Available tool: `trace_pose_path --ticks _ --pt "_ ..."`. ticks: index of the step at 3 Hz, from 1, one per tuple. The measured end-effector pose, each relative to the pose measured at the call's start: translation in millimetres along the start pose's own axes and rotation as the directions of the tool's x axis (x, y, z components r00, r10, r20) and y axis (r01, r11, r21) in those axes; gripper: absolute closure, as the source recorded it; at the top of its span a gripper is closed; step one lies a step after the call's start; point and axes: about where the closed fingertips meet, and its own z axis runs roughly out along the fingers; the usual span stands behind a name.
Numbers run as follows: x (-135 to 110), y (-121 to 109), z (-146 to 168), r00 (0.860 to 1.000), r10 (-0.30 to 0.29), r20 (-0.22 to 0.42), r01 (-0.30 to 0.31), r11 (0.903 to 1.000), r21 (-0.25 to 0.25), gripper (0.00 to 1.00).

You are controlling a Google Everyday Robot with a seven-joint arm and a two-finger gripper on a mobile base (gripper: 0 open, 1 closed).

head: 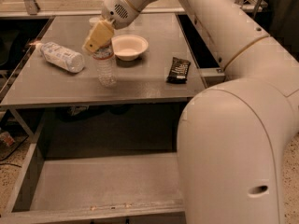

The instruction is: Pick water bottle from top drawer and place on counter

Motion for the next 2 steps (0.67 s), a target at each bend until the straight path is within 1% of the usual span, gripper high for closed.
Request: trace_pose_path --ticks 1,2 --pt "0.0 0.0 0.0 1.000 0.000 0.000 0.000 1.0000 0.000 0.00" --pt "0.0 0.0 0.0 1.000 0.000 0.000 0.000 1.0000 0.000 0.00"
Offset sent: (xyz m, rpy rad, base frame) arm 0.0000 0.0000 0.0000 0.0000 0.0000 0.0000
